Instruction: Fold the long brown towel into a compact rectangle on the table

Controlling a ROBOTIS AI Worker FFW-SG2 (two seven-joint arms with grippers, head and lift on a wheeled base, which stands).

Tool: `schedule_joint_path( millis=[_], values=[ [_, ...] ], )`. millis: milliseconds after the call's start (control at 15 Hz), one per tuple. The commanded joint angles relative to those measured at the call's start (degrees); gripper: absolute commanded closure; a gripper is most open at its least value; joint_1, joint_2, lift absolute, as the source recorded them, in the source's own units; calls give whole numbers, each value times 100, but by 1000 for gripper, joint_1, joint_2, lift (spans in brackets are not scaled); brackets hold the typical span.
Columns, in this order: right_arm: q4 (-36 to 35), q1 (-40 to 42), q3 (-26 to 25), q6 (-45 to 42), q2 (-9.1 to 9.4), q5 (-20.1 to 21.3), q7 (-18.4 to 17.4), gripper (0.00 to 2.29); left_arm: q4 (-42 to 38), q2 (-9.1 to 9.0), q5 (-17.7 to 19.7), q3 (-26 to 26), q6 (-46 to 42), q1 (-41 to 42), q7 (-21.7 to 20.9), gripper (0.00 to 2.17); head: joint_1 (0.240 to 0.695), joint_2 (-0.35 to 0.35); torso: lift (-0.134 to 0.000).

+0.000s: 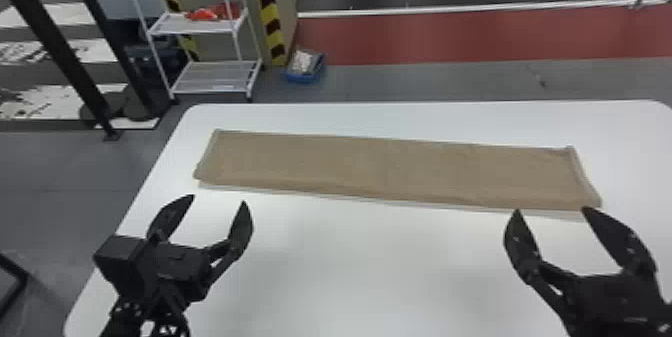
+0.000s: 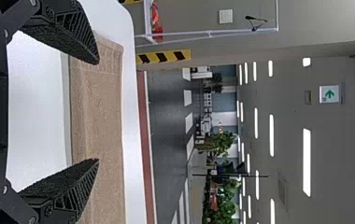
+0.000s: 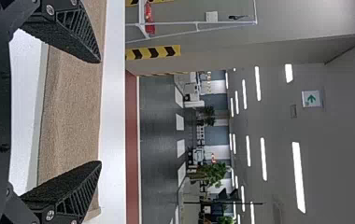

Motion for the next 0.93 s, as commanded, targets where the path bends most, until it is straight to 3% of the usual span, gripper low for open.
schedule_joint_path(
  millis=[0, 867],
  values=[
    [6, -6, 2, 0, 49, -13, 5, 110, 0, -24, 0, 0, 0, 1, 0, 151, 695, 118, -123],
    [6, 3, 20, -18, 49, -39, -4, 113, -9, -24, 9, -9, 0, -8, 18, 151, 695, 120, -123]
  ],
)
